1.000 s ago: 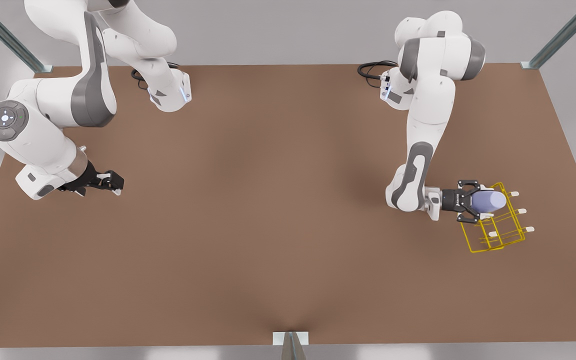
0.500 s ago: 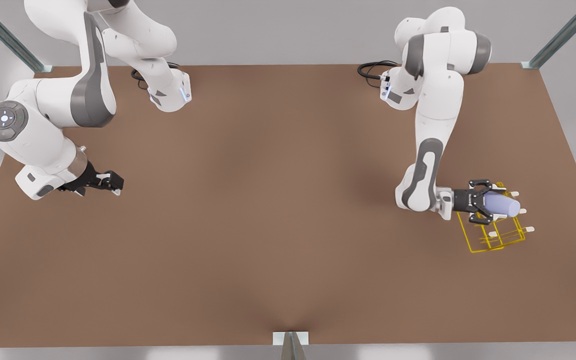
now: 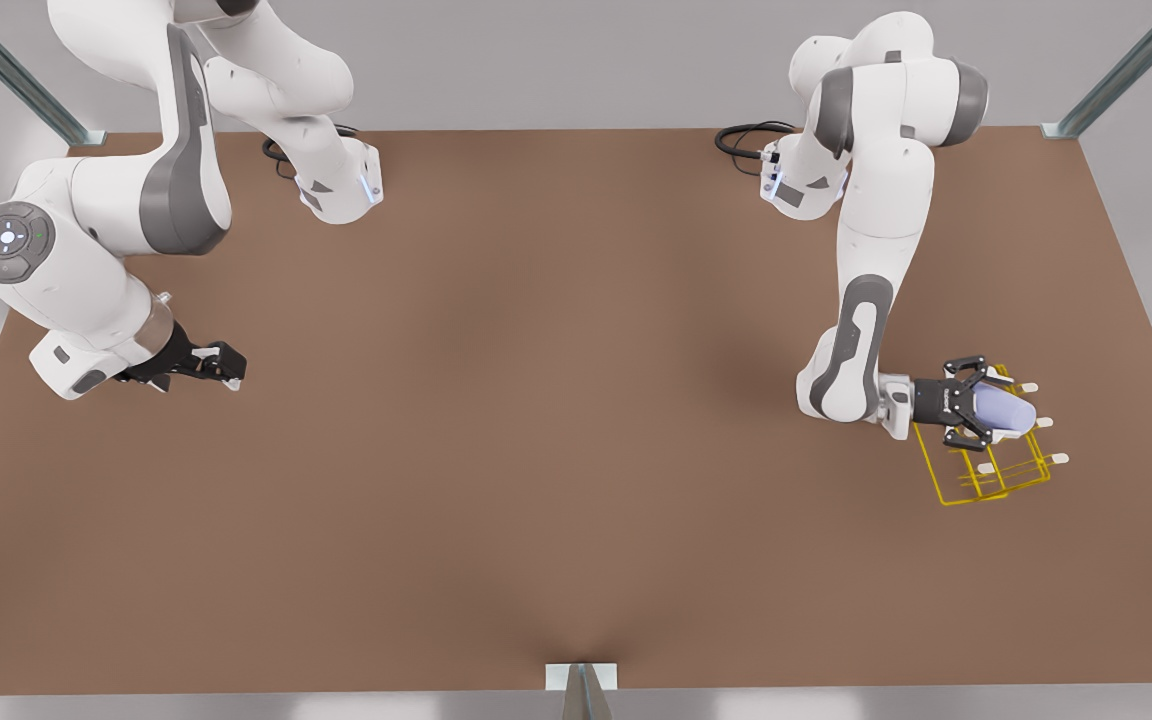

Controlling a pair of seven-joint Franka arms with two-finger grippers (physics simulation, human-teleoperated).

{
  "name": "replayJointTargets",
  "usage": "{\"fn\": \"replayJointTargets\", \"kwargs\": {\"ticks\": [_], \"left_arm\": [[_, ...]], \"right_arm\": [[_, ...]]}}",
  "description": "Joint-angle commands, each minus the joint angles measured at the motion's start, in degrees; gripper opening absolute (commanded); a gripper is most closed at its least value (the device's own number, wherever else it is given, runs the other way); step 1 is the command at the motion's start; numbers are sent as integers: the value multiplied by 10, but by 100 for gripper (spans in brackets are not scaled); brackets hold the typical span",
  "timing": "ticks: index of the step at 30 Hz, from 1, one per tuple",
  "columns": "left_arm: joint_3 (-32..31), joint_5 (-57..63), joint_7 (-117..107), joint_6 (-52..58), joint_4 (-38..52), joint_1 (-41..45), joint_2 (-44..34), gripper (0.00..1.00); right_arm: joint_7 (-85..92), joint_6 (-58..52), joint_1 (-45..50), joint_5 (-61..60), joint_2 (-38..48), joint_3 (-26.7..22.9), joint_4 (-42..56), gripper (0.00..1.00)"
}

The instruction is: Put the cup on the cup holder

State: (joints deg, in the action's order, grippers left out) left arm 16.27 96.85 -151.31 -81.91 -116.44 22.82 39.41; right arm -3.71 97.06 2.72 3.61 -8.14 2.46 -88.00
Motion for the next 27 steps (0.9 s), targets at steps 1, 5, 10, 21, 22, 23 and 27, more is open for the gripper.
{"fn": "replayJointTargets", "kwargs": {"ticks": [1,5,10,21,22,23,27], "left_arm": [[3,4,-6,-13,0,-2,-1,100],[13,13,-9,-24,-6,-2,-5,100],[12,12,-4,-26,-10,-2,-6,100],[7,-33,22,-19,-10,33,-24,100],[7,-36,27,-18,-11,34,-28,100],[7,-44,35,-19,-10,38,-35,100],[7,-67,70,-18,-18,60,-70,100]], "right_arm": [[0,0,0,0,1,0,0,100],[0,-1,-1,-1,0,0,-1,100],[0,-1,-1,-1,-4,0,1,100],[-1,-1,0,-1,-4,-2,1,100],[-1,0,-1,-1,-4,-2,1,100],[-1,0,-1,-1,-5,-2,1,100],[-1,0,-1,-1,-4,-2,1,100]]}}
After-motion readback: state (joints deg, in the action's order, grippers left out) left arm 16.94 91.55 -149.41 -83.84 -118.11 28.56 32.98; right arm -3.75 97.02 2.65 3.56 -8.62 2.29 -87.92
